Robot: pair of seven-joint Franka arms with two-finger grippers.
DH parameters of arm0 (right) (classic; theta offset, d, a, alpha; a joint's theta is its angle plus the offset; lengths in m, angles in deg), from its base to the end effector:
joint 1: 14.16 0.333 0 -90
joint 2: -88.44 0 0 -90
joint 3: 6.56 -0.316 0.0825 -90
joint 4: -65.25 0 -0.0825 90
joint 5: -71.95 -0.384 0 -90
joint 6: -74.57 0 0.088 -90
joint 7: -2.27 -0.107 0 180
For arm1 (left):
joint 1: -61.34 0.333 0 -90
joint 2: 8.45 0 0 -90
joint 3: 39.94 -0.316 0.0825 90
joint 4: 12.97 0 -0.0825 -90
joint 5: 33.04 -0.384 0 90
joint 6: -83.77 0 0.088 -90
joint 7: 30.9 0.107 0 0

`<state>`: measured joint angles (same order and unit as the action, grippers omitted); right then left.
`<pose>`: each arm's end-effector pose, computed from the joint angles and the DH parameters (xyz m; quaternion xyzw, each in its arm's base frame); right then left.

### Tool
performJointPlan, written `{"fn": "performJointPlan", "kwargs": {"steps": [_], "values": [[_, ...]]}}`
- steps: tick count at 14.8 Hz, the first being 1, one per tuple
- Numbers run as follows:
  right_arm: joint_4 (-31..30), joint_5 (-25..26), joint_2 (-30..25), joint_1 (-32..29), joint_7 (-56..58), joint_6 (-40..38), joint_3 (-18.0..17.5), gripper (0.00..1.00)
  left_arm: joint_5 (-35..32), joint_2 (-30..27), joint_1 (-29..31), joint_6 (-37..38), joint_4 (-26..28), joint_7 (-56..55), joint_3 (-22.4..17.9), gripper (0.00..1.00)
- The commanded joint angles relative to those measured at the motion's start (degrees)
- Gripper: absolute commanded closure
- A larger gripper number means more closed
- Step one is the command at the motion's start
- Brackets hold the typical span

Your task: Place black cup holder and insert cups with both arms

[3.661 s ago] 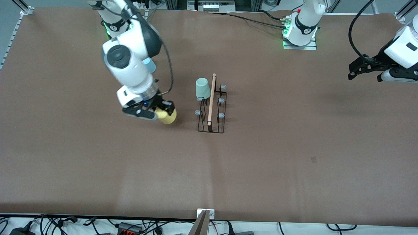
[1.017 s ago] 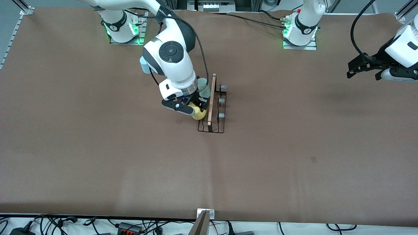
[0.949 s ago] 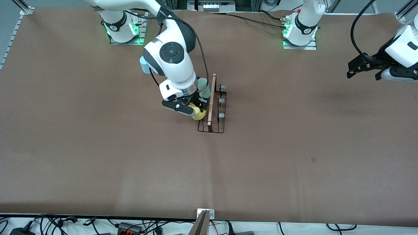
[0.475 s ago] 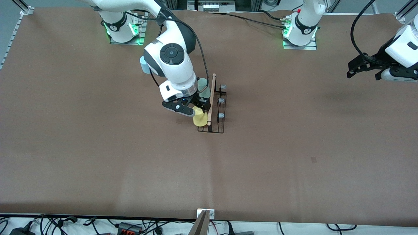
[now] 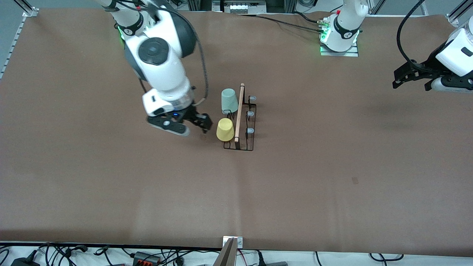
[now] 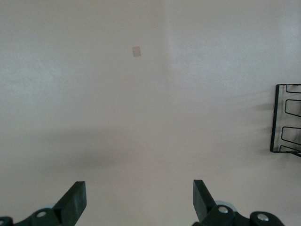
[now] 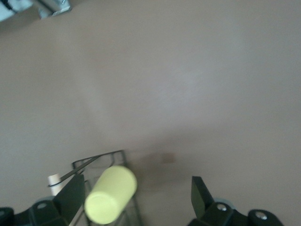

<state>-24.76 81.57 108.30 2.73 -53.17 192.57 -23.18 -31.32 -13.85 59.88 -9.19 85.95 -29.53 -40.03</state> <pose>0.5805 0.3450 0.4640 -0.9822 0.1683 -0.0765 0.0343 0.5275 -0.0156 0.6063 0.9996 -0.0231 -0.0049 0.0151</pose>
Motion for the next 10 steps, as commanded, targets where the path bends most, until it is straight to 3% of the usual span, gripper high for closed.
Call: {"fn": "performJointPlan", "kwargs": {"steps": [1,5,10], "values": [[-3.6,-1.3,-7.8,-6.2,5.8,-4.5,-0.6,0.00,1.4,1.1,0.2,1.6,-2.1,0.3,-0.1,0.00],[-2.7,-4.2,-12.8,-15.7,18.4,-13.2,1.1,0.00,1.4,1.1,0.2,1.6,-2.1,0.3,-0.1,0.00],[-1.7,-9.7,-15.1,-18.2,34.4,-16.3,12.7,0.00,1.4,1.1,0.1,1.6,-2.1,0.3,-0.1,0.00]]}}
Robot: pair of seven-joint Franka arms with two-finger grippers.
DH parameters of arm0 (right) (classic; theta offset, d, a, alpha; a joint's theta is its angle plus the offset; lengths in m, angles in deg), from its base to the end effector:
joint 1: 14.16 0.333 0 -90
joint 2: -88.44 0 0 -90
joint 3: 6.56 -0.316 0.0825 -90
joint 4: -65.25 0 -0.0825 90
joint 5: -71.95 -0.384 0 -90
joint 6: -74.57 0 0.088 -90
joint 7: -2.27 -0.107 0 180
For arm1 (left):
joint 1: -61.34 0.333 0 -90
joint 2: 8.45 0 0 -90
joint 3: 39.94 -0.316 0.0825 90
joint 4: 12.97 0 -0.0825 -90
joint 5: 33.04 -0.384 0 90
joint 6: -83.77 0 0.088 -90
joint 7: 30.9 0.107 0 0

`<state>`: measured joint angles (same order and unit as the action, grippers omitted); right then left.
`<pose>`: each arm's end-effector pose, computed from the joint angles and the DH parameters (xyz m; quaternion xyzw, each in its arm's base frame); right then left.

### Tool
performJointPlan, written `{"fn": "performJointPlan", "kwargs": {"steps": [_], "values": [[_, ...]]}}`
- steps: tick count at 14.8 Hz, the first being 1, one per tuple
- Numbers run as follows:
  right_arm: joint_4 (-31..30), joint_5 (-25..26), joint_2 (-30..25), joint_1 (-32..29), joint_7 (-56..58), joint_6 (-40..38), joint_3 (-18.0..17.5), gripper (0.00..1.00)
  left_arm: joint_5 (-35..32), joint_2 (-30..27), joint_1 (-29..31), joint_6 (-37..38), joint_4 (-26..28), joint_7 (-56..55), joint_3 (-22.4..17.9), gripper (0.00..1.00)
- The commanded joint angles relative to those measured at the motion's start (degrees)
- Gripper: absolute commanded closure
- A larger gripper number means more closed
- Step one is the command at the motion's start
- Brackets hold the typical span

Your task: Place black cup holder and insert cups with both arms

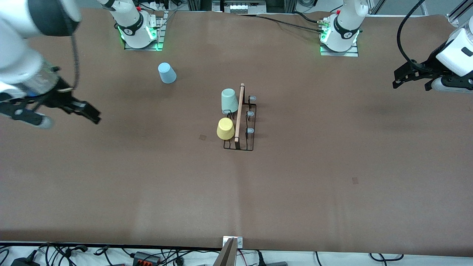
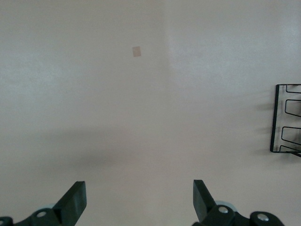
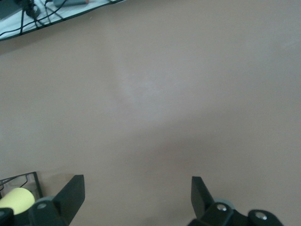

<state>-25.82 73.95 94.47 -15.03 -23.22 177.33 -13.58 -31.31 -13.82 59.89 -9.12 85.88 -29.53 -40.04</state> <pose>0.6016 0.0583 0.5757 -0.9849 0.1654 -0.0508 0.0032 0.5275 -0.0155 0.6065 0.9996 -0.0229 -0.0051 0.0152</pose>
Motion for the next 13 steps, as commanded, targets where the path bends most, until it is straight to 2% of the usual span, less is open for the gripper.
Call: {"fn": "performJointPlan", "kwargs": {"steps": [1,5,7,10,13], "values": [[-0.2,-2.2,-1.3,-0.5,5.7,-2.1,5.7,0.00,1.3,1.1,0.1,1.5,-2.1,0.3,-0.1,0.00],[7.2,-2.2,-0.2,-1.0,8.4,-13.3,11.1,0.00,1.4,1.1,0.2,1.5,-2.1,0.3,-0.1,0.00],[8.2,-2.2,-0.3,-1.2,14.4,-15.4,12.8,0.00,1.4,1.1,0.2,1.5,-2.1,0.4,-0.1,0.00],[7.9,-2.2,-0.6,-2.3,27.2,-15.7,13.1,0.00,1.9,1.1,0.2,1.5,-2.1,0.4,-0.1,0.00],[7.5,-2.1,-0.6,-2.9,26.7,-17.9,11.6,0.00,2.1,1.1,0.5,1.5,-2.1,0.6,-0.1,0.00]]}}
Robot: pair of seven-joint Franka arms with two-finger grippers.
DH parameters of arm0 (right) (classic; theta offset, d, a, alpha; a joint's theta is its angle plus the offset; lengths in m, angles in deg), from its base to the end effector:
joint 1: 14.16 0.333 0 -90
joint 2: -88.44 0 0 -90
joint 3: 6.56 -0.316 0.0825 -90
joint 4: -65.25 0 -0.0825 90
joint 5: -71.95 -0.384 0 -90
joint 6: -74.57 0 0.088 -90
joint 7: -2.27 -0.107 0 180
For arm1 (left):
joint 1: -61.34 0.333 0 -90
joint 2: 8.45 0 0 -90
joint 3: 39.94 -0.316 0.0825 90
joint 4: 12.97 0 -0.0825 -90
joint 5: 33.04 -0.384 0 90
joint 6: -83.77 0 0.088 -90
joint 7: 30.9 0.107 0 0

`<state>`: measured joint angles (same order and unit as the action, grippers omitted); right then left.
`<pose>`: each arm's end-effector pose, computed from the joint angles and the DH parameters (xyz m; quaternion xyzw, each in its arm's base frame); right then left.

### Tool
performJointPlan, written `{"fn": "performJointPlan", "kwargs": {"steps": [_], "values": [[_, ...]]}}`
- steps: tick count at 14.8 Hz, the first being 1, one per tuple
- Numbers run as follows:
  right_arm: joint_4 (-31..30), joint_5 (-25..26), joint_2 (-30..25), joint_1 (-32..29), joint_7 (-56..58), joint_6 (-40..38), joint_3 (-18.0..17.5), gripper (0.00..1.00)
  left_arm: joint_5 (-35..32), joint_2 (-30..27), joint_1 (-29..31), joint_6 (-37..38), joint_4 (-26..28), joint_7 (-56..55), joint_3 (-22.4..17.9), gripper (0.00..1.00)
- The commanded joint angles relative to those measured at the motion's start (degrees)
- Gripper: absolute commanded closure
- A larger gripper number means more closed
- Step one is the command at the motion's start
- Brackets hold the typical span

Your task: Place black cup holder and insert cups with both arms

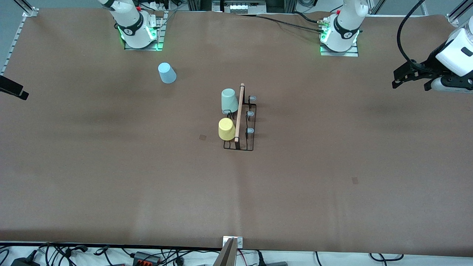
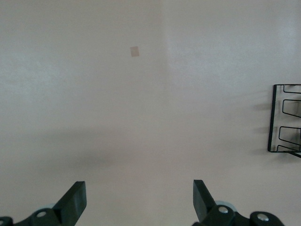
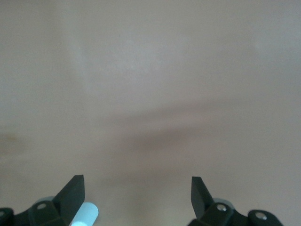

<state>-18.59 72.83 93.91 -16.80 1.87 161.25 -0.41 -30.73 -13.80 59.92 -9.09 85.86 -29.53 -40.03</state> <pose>0.5715 -0.0869 0.6162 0.9964 -0.0802 -0.0235 0.0111 0.5276 -0.0163 0.6065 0.9995 -0.0224 -0.0054 0.0202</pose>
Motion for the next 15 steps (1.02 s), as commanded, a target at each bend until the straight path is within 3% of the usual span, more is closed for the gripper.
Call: {"fn": "performJointPlan", "kwargs": {"steps": [1,2,4,11,15], "values": [[0.1,-0.9,0.0,-3.6,1.6,-1.8,-4.1,0.00,1.6,1.0,0.4,1.5,-2.1,0.6,-0.1,0.00],[-0.9,-0.6,0.0,-5.0,1.6,-1.3,-6.3,0.00,1.6,1.0,0.5,1.5,-2.1,0.6,-0.1,0.00],[-1.4,0.2,-0.4,-4.4,1.7,-1.1,-6.9,0.00,1.5,1.0,0.5,1.5,-2.1,0.6,-0.1,0.00],[-1.4,0.6,0.1,-2.1,1.5,2.7,-7.0,0.00,1.5,1.0,0.5,1.5,-2.1,0.6,-0.1,0.00],[-1.4,1.9,-0.2,-1.2,-7.0,1.4,-7.1,0.00,1.5,1.0,0.4,1.5,-2.1,0.5,-0.1,0.00]]}}
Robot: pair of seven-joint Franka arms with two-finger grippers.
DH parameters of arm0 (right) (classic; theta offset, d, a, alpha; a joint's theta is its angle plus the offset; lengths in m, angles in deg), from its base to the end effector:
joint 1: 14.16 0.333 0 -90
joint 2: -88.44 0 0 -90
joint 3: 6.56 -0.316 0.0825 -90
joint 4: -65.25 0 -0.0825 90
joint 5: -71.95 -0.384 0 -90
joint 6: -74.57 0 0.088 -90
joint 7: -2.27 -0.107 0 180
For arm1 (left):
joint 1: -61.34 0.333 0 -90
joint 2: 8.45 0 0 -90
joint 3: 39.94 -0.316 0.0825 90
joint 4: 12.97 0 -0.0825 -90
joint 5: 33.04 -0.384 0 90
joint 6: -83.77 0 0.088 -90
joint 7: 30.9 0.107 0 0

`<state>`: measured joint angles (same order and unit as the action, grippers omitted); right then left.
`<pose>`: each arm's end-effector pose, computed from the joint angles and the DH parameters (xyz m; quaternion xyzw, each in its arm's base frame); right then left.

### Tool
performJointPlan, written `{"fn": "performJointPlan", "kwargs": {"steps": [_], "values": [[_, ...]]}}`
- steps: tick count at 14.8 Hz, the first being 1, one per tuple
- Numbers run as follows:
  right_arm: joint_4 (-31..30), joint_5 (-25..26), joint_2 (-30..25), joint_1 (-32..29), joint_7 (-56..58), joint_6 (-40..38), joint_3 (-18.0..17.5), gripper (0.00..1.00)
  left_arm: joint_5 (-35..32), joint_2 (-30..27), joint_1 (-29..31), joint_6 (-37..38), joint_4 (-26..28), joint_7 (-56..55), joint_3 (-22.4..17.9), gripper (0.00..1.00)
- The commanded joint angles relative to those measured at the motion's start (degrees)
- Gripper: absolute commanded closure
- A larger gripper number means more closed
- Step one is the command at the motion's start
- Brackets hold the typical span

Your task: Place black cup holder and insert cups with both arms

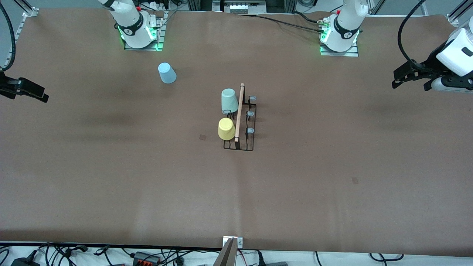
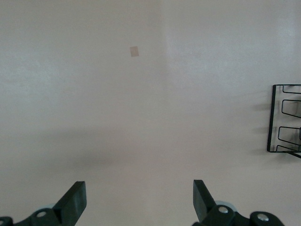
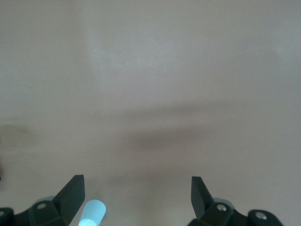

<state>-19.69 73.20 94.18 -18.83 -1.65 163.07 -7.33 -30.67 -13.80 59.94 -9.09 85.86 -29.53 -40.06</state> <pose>0.5810 -0.0424 0.6069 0.9974 -0.0683 -0.0190 0.0102 0.5276 -0.0160 0.6065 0.9995 -0.0220 -0.0054 0.0208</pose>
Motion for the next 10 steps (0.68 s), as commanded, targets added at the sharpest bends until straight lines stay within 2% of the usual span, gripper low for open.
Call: {"fn": "performJointPlan", "kwargs": {"steps": [1,10], "values": [[-0.3,1.8,-0.5,1.1,-3.5,-0.4,-0.2,0.00,1.4,1.0,0.3,1.5,-2.1,0.3,-0.1,0.00],[-0.4,1.8,-0.6,2.9,-3.2,-0.7,0.5,0.00,1.4,1.0,0.3,1.5,-2.1,0.3,0.0,0.00]]}}
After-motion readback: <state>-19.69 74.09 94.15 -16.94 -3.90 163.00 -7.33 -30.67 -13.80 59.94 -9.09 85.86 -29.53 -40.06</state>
